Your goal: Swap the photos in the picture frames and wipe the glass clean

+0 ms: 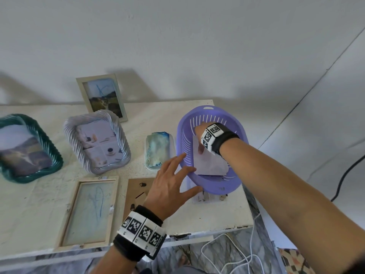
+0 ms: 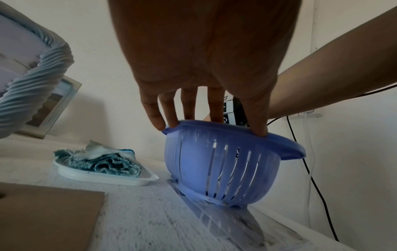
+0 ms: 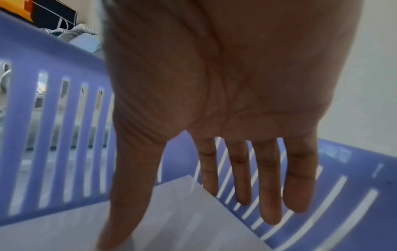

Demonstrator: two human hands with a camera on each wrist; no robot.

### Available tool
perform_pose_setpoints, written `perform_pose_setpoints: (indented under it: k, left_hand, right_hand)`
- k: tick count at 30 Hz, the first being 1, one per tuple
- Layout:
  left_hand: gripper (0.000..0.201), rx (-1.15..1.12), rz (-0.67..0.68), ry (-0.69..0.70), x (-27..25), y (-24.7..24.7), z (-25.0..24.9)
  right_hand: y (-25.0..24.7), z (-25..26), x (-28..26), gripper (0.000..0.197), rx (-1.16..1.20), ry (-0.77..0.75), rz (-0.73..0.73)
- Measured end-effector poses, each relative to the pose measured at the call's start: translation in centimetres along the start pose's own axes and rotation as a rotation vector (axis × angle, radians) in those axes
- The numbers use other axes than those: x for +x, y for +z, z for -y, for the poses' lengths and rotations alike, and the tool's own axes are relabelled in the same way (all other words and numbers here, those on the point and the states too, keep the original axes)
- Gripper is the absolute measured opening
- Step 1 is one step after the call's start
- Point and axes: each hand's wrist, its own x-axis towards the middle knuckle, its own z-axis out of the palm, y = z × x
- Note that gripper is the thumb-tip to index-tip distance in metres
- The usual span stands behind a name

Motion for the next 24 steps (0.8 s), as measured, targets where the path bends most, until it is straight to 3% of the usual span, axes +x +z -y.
perform_pose_setpoints:
  k: [3,7,10,16,19,24]
  left_hand:
    - [0.056,0.003,-0.002,0.000,0.0,0.0,0.2]
    - [0.057,-0.020,0.021,-0.010,0.1,-0.3,0.2]
    - [0.056,-0.094,0.018,-0.052,0.3,-1.0,0.2]
    - [0.038,-0.360,-0.210,-0.162,1.3,-4.5,0.5]
    - [0.037,-0.469,-0.312,-0.216,2.1,-6.5,0.7]
    - [0.023,-0.745,-0.291,-0.341,2.3,-10.6,1.1]
  right_hand:
    - [-0.1,0.0,0.2,0.064,0.068,0.050,-0.070]
    - [-1.7,-1.0,-0.4,0.032,0.183,0.076,-0.191]
    - [-3.3,-2.7,-1.7,0.028,0.382,0.047,-0.194]
    - [-8.0,-5.0,-7.5,0.032,0.675,0.037,-0.423]
    - [-10.2,-4.3,-11.1,0.027,0.746,-0.023,-0.563]
    - [-12.7,0.4,-15.3,0.020,0.961,-0.212,-0.629]
